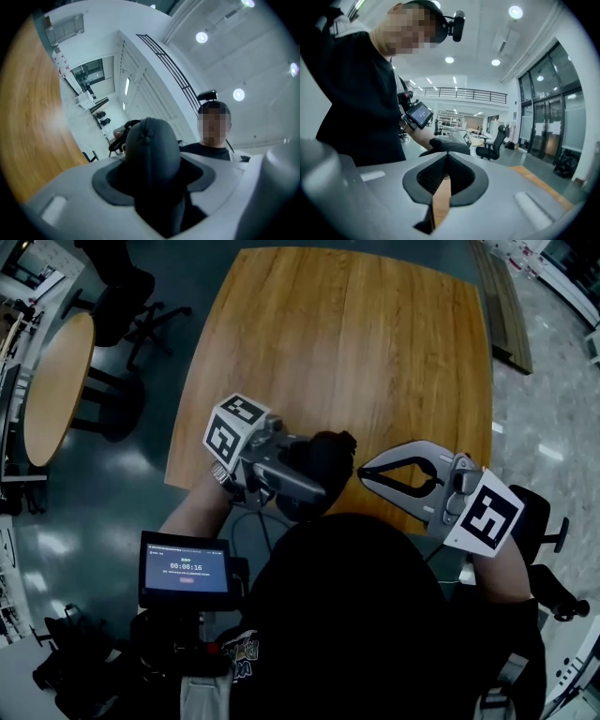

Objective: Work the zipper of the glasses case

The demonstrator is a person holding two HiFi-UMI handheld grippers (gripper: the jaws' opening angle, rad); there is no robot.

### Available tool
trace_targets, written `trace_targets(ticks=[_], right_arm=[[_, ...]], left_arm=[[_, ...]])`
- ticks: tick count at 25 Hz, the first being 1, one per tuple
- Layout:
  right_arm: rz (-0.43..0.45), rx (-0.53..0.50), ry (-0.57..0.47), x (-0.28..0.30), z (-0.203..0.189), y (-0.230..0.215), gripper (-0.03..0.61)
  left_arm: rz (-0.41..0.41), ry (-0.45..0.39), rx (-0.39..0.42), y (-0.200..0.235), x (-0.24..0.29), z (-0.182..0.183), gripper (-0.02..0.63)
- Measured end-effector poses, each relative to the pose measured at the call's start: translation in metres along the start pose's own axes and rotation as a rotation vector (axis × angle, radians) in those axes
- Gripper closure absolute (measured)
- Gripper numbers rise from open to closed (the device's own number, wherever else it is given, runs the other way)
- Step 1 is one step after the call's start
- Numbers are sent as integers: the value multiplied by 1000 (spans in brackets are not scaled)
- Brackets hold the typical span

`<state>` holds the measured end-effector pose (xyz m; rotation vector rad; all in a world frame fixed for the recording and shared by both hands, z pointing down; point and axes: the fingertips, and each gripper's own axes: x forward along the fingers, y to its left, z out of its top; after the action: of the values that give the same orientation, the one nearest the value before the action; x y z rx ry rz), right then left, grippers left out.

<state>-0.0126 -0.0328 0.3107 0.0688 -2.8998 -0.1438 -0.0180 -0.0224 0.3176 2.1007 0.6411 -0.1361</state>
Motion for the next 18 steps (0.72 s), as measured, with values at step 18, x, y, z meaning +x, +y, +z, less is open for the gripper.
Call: trace_targets(ticks=[18], right_arm=[[-19, 83, -103, -13, -5, -7, 575]], left_arm=[[-39, -181, -50, 14, -5, 8, 351]])
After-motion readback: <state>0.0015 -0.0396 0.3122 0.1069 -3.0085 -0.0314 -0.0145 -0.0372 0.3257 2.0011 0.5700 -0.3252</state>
